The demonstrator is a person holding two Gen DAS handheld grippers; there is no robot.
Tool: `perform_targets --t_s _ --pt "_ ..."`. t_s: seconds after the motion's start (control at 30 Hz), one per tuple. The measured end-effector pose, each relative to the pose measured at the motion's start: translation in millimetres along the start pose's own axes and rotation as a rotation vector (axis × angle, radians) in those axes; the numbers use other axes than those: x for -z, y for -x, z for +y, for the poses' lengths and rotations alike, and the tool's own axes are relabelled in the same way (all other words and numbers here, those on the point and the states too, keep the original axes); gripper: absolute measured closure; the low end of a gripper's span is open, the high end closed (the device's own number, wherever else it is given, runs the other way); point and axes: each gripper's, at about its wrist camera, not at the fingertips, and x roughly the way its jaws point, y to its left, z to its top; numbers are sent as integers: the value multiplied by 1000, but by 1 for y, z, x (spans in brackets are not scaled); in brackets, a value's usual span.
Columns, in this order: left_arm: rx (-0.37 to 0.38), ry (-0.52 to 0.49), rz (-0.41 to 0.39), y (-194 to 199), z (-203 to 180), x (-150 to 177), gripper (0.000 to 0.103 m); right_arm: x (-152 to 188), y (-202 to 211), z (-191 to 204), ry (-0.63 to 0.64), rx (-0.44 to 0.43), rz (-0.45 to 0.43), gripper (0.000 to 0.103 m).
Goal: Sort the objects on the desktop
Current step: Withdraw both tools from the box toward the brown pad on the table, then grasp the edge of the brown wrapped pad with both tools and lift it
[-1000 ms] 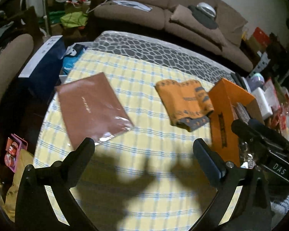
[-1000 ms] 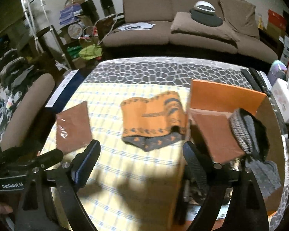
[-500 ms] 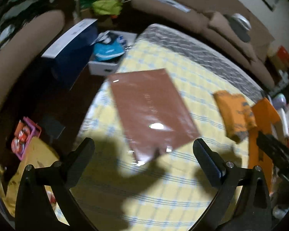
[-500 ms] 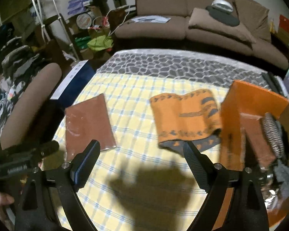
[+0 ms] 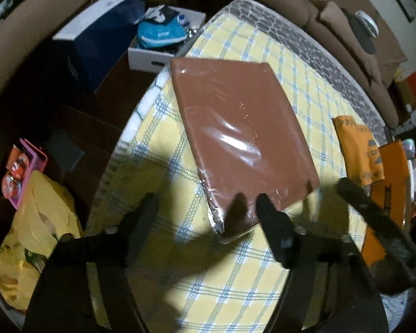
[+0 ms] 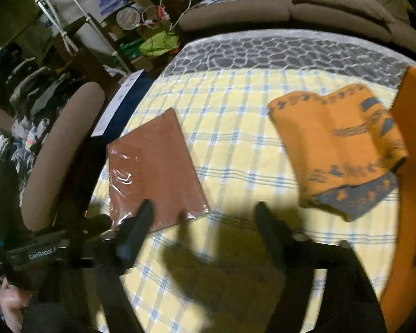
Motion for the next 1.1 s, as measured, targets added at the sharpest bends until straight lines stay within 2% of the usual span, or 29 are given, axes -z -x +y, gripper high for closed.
perform_targets --t_s 0.33,0.4,0.43,0.53,0.63,0.77,0.97,1.1 --pt "14 1 -13 -6 0 -6 37 3 -29 -2 -18 -53 6 52" --pt "34 -2 -8 -7 -2 -6 43 3 -30 -1 -11 -64 10 54" --pt "35 -6 -3 -8 -3 -6 52 3 -30 0 -9 -75 17 58" --pt "3 -27 -2 -9 -8 -4 64 5 -32 4 -4 -101 45 72" --pt "8 -20 -3 -8 -7 -4 64 6 -30 10 10 -102 59 72" --pt "20 12 -30 3 -1 -6 78 5 -23 15 17 -107 58 72" --pt "107 45 -98 34 -2 -10 80 -1 7 19 13 -136 1 72" --pt "177 44 -134 54 -11 -11 82 -5 31 27 64 -109 -46 72"
